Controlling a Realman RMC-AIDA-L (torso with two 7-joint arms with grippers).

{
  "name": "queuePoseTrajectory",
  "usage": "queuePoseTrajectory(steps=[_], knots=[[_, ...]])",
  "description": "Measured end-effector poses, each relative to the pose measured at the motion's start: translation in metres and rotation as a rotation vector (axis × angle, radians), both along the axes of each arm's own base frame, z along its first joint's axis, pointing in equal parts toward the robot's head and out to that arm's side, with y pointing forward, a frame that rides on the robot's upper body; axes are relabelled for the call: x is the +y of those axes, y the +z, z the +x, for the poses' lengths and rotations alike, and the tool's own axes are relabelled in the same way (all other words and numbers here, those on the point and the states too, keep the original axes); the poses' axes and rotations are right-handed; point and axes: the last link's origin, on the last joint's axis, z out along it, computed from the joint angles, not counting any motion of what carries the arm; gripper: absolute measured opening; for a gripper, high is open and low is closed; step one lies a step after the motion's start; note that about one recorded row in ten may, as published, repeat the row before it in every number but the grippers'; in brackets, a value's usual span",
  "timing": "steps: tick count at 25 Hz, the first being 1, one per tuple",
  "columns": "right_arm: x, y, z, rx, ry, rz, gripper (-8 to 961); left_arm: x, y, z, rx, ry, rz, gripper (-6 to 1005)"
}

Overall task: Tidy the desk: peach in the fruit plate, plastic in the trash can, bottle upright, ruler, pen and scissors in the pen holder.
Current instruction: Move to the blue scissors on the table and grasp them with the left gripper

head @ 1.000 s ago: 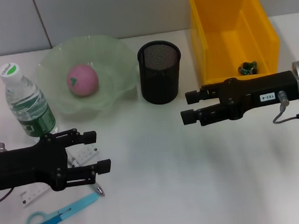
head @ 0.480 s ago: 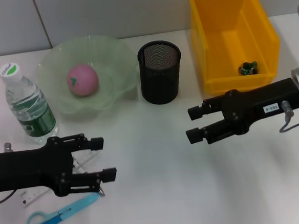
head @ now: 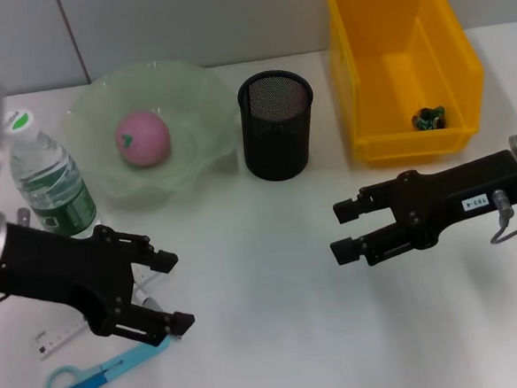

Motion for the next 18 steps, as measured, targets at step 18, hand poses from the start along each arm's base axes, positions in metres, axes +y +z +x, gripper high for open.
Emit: queuePoseTrajectory(steps=[18], knots=[[0.001,0.001,-0.007,-0.088,0.099,-0.034,817,-0.001,-0.045,0.057,0.512,0.138,-0.118,811]])
